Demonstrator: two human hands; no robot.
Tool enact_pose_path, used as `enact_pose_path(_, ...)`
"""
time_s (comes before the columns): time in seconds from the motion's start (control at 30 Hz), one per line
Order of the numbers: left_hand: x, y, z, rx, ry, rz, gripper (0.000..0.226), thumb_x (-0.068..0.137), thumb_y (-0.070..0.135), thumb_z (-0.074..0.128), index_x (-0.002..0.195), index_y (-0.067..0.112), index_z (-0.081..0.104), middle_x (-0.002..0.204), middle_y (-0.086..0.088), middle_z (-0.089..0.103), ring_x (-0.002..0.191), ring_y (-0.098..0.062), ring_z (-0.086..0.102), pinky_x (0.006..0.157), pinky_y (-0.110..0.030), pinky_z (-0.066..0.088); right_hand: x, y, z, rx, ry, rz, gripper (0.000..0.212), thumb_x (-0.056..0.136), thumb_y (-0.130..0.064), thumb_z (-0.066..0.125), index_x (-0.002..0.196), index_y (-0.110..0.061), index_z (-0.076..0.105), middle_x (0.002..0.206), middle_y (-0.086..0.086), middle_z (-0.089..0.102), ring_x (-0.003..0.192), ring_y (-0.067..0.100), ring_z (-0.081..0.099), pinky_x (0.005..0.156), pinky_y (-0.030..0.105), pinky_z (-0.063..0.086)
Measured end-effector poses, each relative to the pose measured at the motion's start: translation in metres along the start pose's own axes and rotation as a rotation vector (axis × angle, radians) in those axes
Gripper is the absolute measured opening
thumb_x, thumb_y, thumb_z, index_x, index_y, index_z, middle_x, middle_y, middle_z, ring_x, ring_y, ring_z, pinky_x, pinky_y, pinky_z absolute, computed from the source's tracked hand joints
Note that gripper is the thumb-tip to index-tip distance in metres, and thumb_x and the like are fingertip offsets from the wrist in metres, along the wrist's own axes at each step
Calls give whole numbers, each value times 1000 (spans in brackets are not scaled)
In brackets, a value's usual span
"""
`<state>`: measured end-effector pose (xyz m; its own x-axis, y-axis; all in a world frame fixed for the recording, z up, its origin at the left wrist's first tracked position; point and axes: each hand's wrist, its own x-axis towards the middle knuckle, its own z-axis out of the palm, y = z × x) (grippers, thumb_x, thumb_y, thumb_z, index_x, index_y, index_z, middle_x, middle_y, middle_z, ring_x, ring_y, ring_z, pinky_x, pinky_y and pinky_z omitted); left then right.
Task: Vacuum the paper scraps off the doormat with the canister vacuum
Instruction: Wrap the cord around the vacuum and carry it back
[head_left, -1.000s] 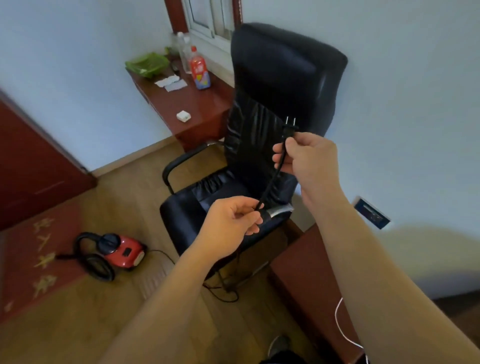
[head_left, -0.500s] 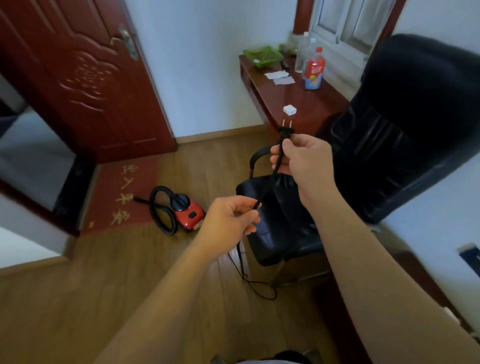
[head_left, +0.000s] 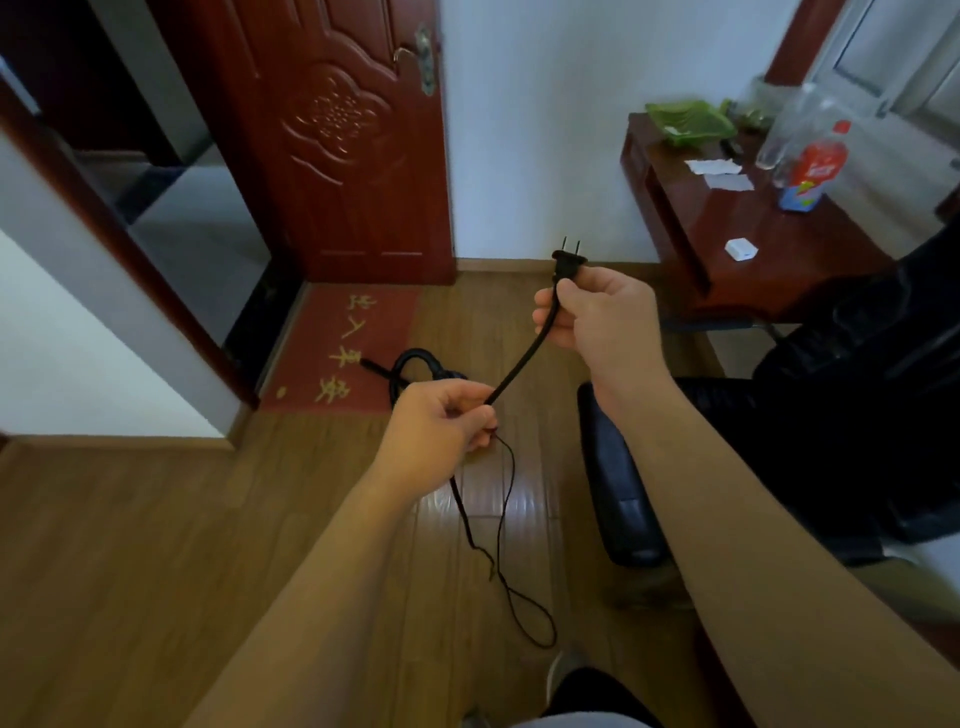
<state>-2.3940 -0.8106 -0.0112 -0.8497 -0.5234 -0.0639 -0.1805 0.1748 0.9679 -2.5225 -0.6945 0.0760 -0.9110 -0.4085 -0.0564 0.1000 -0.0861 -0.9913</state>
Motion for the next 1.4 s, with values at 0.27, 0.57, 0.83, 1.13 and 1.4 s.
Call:
enact_pose_path(0.27,69,-12,-18,88,85,-25,17,93,1,65,102,10,77,77,-9,75,66,-15,68,65,-29,57,79,15,30,-13,-88,37,24,101,-2,51,91,-21,64,88,11,70,77,19,68,74,31,62)
enact_pose_path(0.57,186,0,3,81,172,-90,14,94,4,66,103,11,75,79,-2,76,71,-16,73,69,-28,59,211,7,40,-40,-161,73,25,101,-4,52,91,-24,61,93,11,71,78,17,70,74,30,62)
enact_pose_path(0.83,265,-6,-2,-25,185,-130,12,96,5,65,104,9,73,81,-4,76,76,-21,75,75,-36,63,293,7,72,-108,-229,68,22,101,-7,54,96,-27,59,94,9,73,82,18,72,80,35,62)
enact_pose_path(1.13,354,-45,-70,-156,108,-187,14,95,1,64,92,12,71,82,-15,75,74,-29,70,73,-44,59,371,40,168,-163,-198,140,19,102,-6,53,99,-24,58,91,6,71,77,13,70,73,25,61)
enact_pose_path(1.4,435,-78,-130,-150,-90,-257,18,97,6,62,91,21,69,82,-6,76,84,-30,74,84,-47,61,440,66,248,-256,-117,195,16,101,-4,54,111,-14,63,86,6,72,72,14,68,71,29,61)
